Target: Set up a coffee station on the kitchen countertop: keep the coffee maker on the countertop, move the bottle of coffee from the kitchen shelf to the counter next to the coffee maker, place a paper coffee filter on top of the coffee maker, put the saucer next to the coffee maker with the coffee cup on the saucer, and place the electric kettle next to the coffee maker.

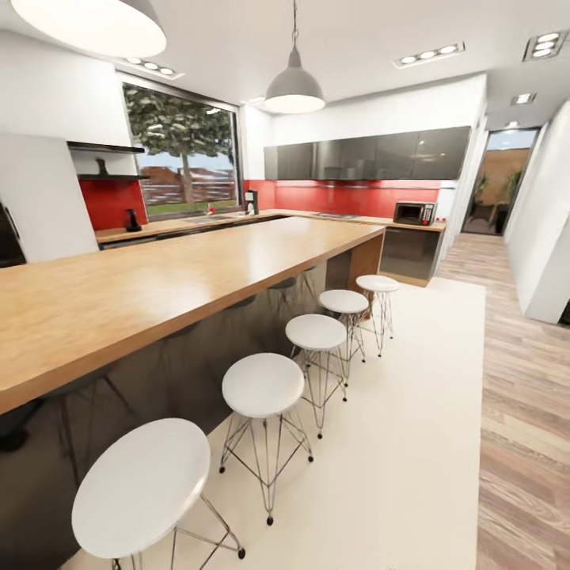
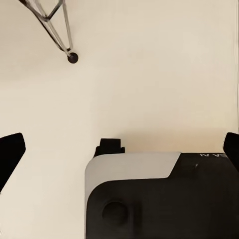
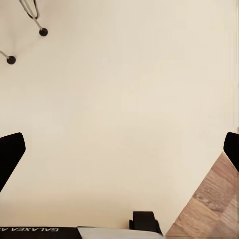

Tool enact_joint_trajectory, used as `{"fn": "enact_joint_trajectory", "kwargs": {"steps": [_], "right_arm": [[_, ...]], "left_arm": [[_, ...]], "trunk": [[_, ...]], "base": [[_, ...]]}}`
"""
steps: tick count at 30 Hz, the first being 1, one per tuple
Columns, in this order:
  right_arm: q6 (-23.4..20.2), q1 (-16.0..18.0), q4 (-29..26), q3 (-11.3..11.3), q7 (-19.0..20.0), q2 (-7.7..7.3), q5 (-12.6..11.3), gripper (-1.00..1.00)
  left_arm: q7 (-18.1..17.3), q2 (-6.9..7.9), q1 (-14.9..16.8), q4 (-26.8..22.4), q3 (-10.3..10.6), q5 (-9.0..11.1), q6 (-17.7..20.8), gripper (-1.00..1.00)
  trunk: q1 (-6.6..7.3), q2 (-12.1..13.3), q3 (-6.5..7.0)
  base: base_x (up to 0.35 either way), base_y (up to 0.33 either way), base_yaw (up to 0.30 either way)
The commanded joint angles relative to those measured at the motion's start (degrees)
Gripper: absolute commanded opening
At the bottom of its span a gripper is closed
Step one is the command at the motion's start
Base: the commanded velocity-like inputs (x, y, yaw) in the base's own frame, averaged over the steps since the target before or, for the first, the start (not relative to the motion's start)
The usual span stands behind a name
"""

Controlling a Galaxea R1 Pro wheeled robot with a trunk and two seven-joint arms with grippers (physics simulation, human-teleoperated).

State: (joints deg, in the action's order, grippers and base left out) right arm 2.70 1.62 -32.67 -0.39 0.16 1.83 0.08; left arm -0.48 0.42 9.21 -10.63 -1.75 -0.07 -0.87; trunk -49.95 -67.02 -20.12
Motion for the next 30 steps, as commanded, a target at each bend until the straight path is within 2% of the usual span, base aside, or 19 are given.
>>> {"fn": "enact_joint_trajectory", "kwargs": {"steps": [1,30], "right_arm": [[0.2,0.0,0.1,0.0,0.0,0.02,0.0,1.0],[0.8,0.0,0.1,-0.1,-0.1,0.02,0.0,1.0]], "left_arm": [[-0.1,-0.01,0.0,0.0,-0.1,0.0,-0.1,1.0],[-0.1,0.01,0.1,0.0,-0.2,0.1,-0.3,1.0]], "trunk": [[0.23,0.4,0.12],[6.6,12.0,5.33]], "base": [[0.0,0.0,-0.3],[0.0,0.0,-0.3]]}}
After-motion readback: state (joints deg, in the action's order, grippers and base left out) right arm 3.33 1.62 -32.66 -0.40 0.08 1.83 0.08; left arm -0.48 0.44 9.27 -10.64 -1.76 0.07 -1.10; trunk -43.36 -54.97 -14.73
